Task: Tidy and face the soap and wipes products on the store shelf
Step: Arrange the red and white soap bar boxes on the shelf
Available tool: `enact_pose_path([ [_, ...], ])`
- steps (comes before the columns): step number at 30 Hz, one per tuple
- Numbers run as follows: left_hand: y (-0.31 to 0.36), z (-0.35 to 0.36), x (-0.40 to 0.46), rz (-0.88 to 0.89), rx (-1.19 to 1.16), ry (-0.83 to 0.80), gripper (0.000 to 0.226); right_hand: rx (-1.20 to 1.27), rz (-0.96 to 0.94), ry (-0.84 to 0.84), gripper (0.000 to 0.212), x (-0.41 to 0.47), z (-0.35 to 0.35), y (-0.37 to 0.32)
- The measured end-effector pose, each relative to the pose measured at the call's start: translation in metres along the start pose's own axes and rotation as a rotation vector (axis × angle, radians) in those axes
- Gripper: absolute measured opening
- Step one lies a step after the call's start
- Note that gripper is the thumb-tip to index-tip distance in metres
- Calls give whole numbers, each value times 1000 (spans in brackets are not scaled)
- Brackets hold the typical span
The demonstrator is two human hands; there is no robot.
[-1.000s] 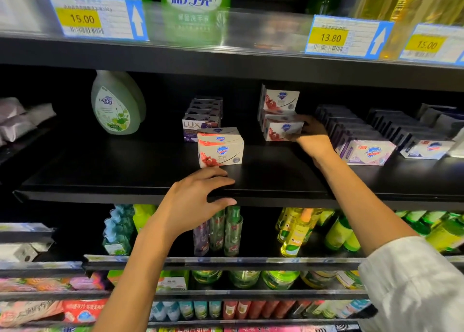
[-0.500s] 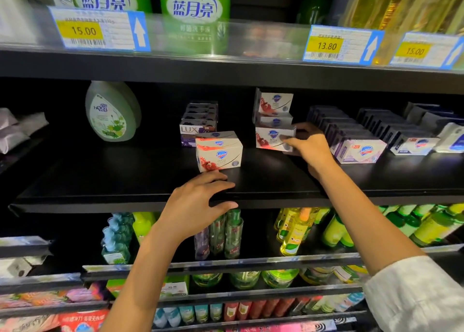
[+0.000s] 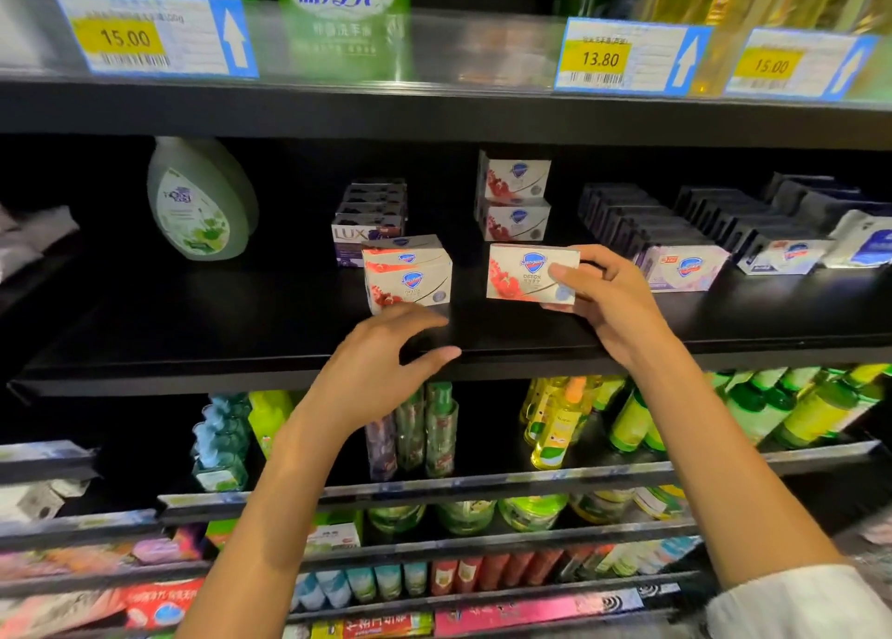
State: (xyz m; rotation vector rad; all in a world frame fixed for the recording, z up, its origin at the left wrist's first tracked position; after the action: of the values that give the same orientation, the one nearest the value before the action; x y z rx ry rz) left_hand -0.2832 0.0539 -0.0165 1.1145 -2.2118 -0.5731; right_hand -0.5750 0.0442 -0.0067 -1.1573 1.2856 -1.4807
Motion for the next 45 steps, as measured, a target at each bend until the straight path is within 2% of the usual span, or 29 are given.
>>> enact_pose_path([
  [3,18,10,19,-54,-185,41,51,-4,-6,-24,33,-2,-1,-1],
  [7,35,30,53,-219,-701,98,60,24,-17,-72,27,-5,-2,-3],
  [10,37,42,65,-285,-1017,128,50,12,-32,-105,28,-7,-1,-4],
  [12,38,47,65,-251,-1104,90,41,4,-47,-132,30,-9,0,-4],
  [16,36,45,63,-208,-1118,52,35,-5,-64,-186,33,-12,1,-4],
  [24,39,44,67,-237,-1139,-5,40,-41,-124,-210,45,-15,1,-7],
  [30,35,42,64,-173,-1144,52,36,-114,-149,-274,45,-14,6,-6],
  [35,34,40,63,-133,-1128,96,34,-79,-101,-280,55,-14,8,-6],
  [39,35,41,62,-109,-1097,68,37,-45,-114,-256,39,-13,4,-4],
  [45,32,41,65,-174,-1182,49,55,-17,-162,-279,43,-15,-1,-5],
])
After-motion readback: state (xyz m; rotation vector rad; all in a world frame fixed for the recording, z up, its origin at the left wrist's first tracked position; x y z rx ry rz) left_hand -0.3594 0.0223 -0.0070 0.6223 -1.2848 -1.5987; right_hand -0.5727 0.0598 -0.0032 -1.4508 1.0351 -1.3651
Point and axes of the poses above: each hand's wrist, its own x-axis towards the middle knuckle, its own z-axis out of the palm, y = z × x, the point moved 4 cm from there along x, towards the middle knuckle, and after that the axes turned 4 degrees about -x, right-handed, at the moved point
